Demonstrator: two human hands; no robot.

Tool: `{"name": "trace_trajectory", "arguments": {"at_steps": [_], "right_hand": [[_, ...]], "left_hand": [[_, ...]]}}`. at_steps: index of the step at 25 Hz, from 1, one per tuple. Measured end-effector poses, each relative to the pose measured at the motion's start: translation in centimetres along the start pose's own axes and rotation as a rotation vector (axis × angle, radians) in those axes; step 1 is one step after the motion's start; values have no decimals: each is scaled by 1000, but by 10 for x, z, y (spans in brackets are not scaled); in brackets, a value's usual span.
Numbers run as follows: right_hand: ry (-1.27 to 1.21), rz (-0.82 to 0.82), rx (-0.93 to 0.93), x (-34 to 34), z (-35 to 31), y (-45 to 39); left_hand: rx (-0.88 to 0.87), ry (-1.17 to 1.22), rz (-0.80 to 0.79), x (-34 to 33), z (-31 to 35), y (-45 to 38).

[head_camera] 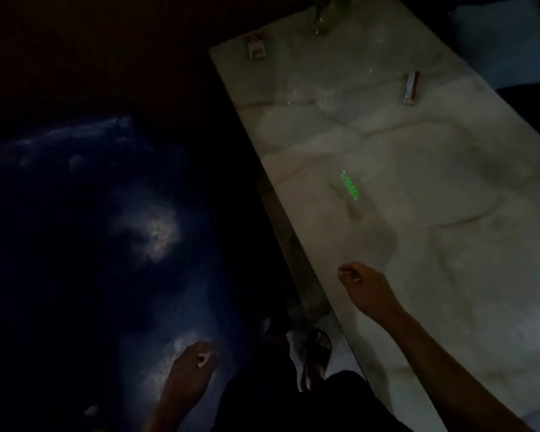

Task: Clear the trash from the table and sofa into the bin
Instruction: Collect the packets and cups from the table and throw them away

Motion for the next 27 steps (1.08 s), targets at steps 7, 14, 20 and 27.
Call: {"name": "trace_trajectory", "arguments": {"at_steps": [7,14,20,27], "right_hand": [[44,1,-153,-18,-33,-75],[28,92,-325,-11,-23,-84],[-4,155,-444,-14,-11,-101],[-62,205,-415,2,-46,-174]], "left_hand": [[-98,-125,-56,67,57,-125],[-342,-109,-53,115,197,-231],[-529,-249,-137,118,331,-301],[-570,-521,-205,125,400,-353]]}}
Point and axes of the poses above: each hand's wrist, its own y-axis away from the middle knuckle, its own x-axis out of the back of the hand, z = x × y, the point moved 8 cm from there along -y, towards the middle knuckle, and after that the axes turned 2 degrees about x, right-handed, at the moved point
